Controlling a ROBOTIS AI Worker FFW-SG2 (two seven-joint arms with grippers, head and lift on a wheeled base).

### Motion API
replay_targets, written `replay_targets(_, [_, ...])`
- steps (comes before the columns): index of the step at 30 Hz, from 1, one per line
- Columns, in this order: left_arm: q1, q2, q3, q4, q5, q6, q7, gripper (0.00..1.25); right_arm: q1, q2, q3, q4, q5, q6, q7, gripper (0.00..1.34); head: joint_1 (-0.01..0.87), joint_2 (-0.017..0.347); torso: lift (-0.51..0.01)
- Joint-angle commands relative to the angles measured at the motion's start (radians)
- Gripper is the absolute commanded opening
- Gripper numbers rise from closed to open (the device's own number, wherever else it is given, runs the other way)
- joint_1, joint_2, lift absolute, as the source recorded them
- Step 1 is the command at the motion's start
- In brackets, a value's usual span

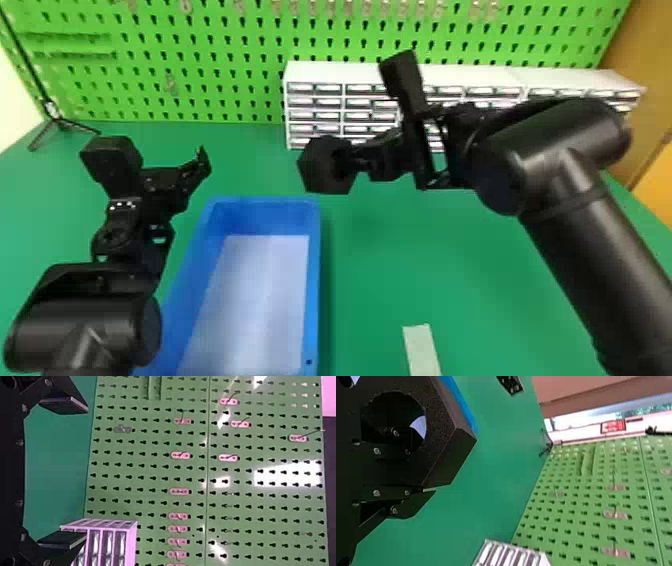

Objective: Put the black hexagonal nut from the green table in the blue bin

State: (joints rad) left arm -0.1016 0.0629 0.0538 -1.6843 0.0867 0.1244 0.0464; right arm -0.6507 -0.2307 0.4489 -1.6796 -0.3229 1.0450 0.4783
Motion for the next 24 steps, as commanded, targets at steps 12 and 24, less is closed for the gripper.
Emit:
replay_targets(12, [-0.004, 0.005, 0.008, -0.021, -0.016, 0.014, 0.000, 1.08, -0.024, 0.031, 0.166, 0.060, -0.104, -0.048, -0.046, 0.31, 0.686, 0.028, -0.096])
replay_targets(24, [-0.004, 0.008, 0.012, -0.028, -0.015, 0.020, 0.000, 1.09, -0.023, 0.067, 0.266, 0.130, -0.168, -0.097, -0.075, 0.31, 0.686, 0.028, -0.096])
